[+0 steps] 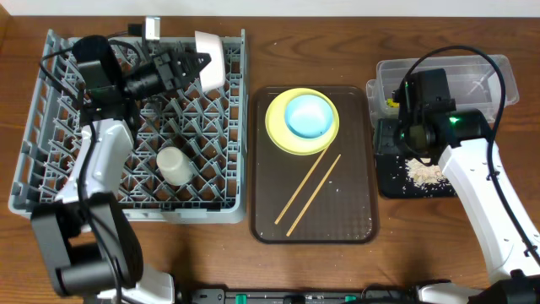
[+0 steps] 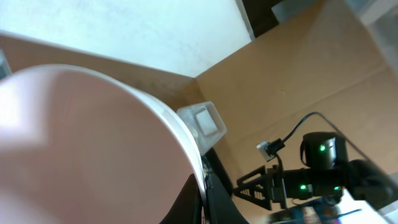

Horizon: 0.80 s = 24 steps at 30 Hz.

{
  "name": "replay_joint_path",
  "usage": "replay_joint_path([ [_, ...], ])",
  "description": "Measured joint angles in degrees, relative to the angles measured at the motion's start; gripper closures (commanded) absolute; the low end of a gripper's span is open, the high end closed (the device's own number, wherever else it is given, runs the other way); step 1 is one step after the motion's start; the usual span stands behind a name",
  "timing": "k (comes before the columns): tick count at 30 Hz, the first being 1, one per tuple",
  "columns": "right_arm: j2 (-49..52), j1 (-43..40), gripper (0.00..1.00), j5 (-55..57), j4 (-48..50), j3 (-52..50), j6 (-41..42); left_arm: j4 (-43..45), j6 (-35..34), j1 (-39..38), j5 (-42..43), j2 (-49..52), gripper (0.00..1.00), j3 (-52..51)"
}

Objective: Sort waste into correct bins and load items into the dishwasher rack
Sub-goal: 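Carry the pink bowl into the dish rack and release it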

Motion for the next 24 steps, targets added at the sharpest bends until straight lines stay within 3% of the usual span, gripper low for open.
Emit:
replay_joint_path([
  [8, 0.0, 0.0, 0.36, 0.1, 0.0, 0.0, 0.0, 0.9, -5.4, 0.5, 3.0, 7.6, 0.94, 0.0],
  [18, 0.0, 0.0, 0.36, 0.1, -0.4, 0.0, 0.0, 1.7, -5.9, 3.1, 2.1, 11.2, 0.93, 0.0],
  [24, 0.0, 0.0, 0.36, 0.1, -0.7, 0.0, 0.0, 2.0, -6.3, 4.4, 2.1, 13.1, 0.83, 0.5],
])
